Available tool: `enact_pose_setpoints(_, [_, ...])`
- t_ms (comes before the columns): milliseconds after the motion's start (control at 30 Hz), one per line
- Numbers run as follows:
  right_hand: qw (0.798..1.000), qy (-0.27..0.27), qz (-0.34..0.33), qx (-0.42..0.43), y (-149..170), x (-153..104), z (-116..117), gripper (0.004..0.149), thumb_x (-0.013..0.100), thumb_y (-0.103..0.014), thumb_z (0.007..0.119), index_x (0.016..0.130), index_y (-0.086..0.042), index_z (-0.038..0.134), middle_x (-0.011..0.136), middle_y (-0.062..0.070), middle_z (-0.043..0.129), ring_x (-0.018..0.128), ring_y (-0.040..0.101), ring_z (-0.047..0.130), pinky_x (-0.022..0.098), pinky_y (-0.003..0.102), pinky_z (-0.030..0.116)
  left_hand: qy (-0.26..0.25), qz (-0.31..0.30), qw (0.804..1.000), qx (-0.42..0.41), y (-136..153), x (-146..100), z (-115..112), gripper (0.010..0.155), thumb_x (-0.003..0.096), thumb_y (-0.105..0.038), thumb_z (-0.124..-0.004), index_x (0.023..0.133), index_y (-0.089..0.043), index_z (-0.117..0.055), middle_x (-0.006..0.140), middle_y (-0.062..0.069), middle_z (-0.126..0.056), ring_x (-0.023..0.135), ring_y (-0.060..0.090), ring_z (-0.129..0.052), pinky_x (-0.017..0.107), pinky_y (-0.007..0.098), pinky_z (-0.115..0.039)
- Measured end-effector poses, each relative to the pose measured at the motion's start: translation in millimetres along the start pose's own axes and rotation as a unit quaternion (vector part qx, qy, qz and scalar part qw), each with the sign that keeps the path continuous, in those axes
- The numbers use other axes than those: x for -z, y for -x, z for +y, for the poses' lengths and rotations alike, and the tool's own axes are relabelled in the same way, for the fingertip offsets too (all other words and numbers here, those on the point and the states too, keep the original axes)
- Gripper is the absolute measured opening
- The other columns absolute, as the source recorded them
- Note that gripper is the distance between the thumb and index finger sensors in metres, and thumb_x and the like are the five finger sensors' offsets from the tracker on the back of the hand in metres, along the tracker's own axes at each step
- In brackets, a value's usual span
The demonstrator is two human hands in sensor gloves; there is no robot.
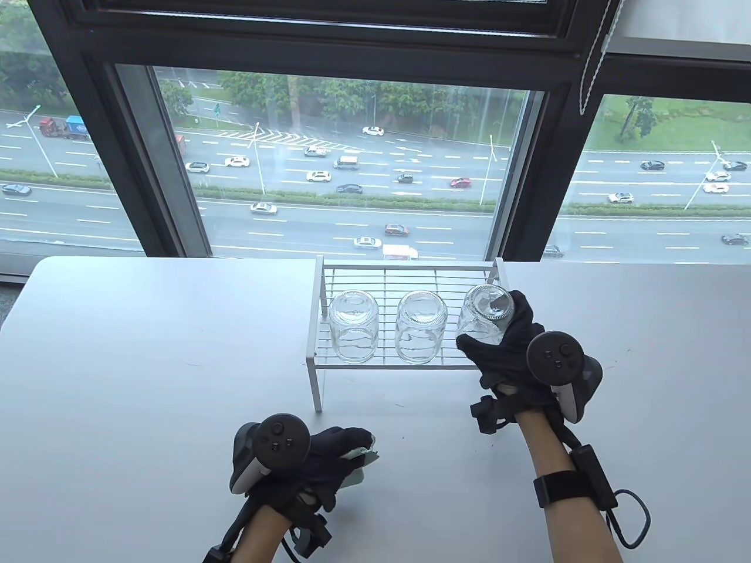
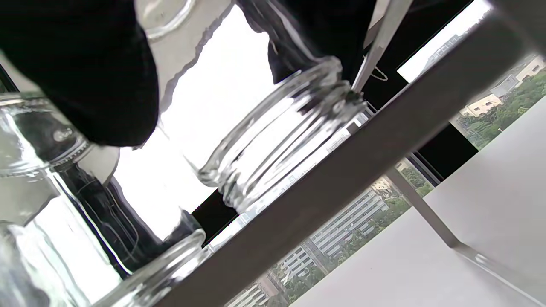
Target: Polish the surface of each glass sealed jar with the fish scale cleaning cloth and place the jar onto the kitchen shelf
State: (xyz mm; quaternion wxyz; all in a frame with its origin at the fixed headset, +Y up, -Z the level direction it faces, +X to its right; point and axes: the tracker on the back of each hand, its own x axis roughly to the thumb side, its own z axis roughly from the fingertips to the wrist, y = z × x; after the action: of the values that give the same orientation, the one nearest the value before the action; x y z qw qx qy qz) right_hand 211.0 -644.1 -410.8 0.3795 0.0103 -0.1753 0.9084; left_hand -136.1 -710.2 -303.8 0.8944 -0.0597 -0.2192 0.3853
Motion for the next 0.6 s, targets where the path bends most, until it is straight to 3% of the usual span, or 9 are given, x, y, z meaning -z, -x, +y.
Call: enact_pose_setpoints(600, [0.999,-0.038,0.006,-0.006,1.2,2.1,2.8,0.109,0.03,-0.051,0.101,0.108,-0.012,0.037,0.108,0.014,0.067,0.092,0.047,0.075,0.075,0.065,0.038,0.001,0.003,1.0,0.002,0.4,0.0,0.4,0.046,0.0496,-0.036,-0.085,0.094,-0.022,-0.083,0.085,0.025,-0.094,0.06,0.047,-0.102,0.038,0.05,-0.092])
